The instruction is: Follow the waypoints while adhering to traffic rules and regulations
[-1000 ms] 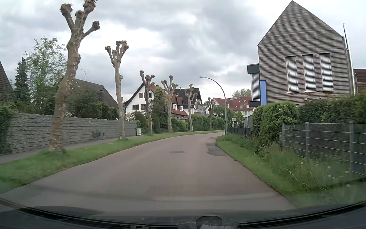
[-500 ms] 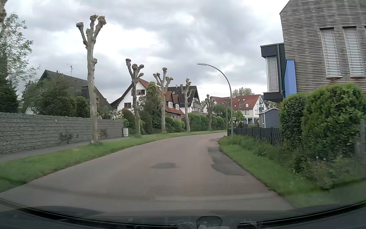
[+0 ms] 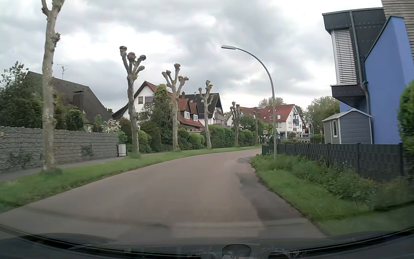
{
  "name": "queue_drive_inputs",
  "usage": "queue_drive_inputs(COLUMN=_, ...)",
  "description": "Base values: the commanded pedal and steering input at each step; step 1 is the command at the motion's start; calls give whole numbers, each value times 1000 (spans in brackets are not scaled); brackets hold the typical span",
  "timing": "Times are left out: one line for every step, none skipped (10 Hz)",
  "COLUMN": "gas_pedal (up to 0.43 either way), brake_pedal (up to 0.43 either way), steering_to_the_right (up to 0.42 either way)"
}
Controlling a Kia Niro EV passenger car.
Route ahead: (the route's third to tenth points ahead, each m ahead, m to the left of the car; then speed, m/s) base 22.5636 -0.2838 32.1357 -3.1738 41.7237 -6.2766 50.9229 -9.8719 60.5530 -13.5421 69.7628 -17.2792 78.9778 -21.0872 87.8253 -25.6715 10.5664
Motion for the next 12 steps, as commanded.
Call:
queue_drive_inputs(gas_pedal=47, brake_pedal=0, steering_to_the_right=9)
queue_drive_inputs(gas_pedal=47, brake_pedal=0, steering_to_the_right=9)
queue_drive_inputs(gas_pedal=47, brake_pedal=0, steering_to_the_right=9)
queue_drive_inputs(gas_pedal=47, brake_pedal=0, steering_to_the_right=10)
queue_drive_inputs(gas_pedal=47, brake_pedal=0, steering_to_the_right=10)
queue_drive_inputs(gas_pedal=47, brake_pedal=0, steering_to_the_right=12)
queue_drive_inputs(gas_pedal=47, brake_pedal=0, steering_to_the_right=16)
queue_drive_inputs(gas_pedal=47, brake_pedal=0, steering_to_the_right=19)
queue_drive_inputs(gas_pedal=47, brake_pedal=0, steering_to_the_right=23)
queue_drive_inputs(gas_pedal=47, brake_pedal=0, steering_to_the_right=30)
queue_drive_inputs(gas_pedal=47, brake_pedal=0, steering_to_the_right=36)
queue_drive_inputs(gas_pedal=47, brake_pedal=0, steering_to_the_right=41)
